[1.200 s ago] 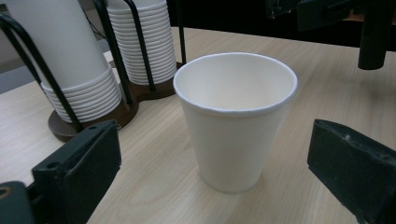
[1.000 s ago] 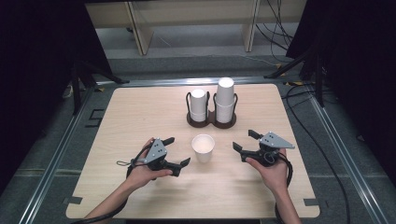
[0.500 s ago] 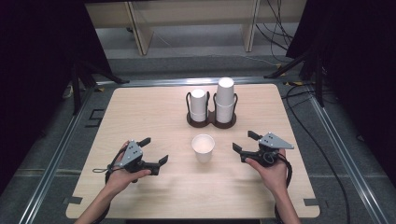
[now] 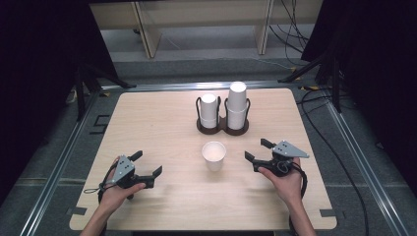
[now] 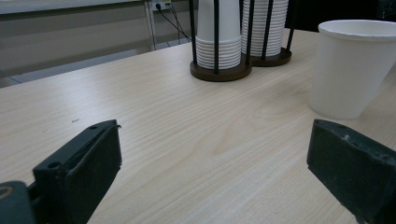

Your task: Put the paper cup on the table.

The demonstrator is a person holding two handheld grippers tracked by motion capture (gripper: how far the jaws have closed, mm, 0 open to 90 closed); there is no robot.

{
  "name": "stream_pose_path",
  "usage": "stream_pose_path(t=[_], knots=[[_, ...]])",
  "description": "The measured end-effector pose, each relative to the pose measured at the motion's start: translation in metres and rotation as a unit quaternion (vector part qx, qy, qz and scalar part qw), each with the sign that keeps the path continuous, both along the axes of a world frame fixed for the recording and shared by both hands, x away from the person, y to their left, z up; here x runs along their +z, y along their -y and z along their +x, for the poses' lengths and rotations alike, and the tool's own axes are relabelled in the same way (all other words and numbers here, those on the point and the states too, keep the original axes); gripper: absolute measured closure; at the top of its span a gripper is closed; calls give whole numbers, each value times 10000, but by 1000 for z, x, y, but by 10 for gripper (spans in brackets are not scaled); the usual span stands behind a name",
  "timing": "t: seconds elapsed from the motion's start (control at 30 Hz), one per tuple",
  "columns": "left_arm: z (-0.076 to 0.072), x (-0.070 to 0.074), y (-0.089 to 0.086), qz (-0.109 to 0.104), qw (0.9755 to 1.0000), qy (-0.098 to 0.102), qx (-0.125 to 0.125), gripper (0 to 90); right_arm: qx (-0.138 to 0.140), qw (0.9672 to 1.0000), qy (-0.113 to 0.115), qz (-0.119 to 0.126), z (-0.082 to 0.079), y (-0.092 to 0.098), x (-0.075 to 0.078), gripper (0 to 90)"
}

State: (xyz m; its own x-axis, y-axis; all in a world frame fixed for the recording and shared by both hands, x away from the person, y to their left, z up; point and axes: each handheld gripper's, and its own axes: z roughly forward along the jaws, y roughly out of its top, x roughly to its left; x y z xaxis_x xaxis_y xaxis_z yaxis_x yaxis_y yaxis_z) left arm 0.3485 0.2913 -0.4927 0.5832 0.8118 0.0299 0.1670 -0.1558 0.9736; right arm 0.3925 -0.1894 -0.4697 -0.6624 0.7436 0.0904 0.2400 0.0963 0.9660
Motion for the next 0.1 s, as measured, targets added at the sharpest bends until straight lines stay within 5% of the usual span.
stream_pose_path(t=[0.07,0.1], knots=[[0,-3,2,-35,10000,23,-33,28,8,10000,51,-77,1,1,-1,164],[0,-4,3,-47,9999,33,-99,28,53,9999,-100,51,0,0,-1,164]])
